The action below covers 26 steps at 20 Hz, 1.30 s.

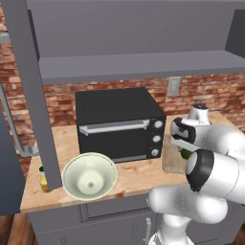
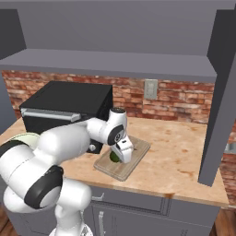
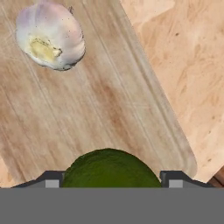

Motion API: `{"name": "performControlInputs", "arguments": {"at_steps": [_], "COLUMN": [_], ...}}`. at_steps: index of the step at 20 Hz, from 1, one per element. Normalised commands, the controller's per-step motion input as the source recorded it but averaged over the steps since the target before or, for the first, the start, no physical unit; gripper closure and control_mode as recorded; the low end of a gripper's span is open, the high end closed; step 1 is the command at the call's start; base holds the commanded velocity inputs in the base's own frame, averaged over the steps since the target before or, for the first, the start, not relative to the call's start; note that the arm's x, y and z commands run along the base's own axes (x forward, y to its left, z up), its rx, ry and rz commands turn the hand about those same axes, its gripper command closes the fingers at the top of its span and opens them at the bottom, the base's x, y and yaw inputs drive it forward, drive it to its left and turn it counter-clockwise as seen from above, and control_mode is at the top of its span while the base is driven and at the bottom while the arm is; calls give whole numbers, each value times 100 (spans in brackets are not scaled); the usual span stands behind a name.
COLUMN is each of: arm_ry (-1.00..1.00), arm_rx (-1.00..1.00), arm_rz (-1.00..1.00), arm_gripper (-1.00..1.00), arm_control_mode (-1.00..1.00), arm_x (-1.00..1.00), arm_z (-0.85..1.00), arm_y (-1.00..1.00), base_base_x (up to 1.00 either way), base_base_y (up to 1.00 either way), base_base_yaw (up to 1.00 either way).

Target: Open the cabinet. Place the bowl and condiment on the counter. Then place the lime and garlic on the cutting board.

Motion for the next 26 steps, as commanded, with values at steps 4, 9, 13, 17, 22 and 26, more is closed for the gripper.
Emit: {"name": "performControlInputs", "arguments": {"at_steps": [4, 9, 13, 17, 22, 26], "arm_ry": [0, 0, 0, 0, 0, 0], "arm_rx": [-1, -1, -1, -1, 0, -1], "arm_rz": [0, 0, 0, 0, 0, 0], "arm_gripper": [100, 100, 100, 100, 100, 100], "arm_control_mode": [-100, -100, -100, -100, -100, -100], "arm_x": [23, 21, 16, 11, 7, 6], "arm_z": [-17, -17, -15, -14, -14, -18], "arm_y": [0, 0, 0, -1, -4, -5], "base_base_x": [0, 0, 0, 0, 0, 0], "base_base_y": [0, 0, 0, 0, 0, 0], "base_base_yaw": [0, 0, 0, 0, 0, 0]}}
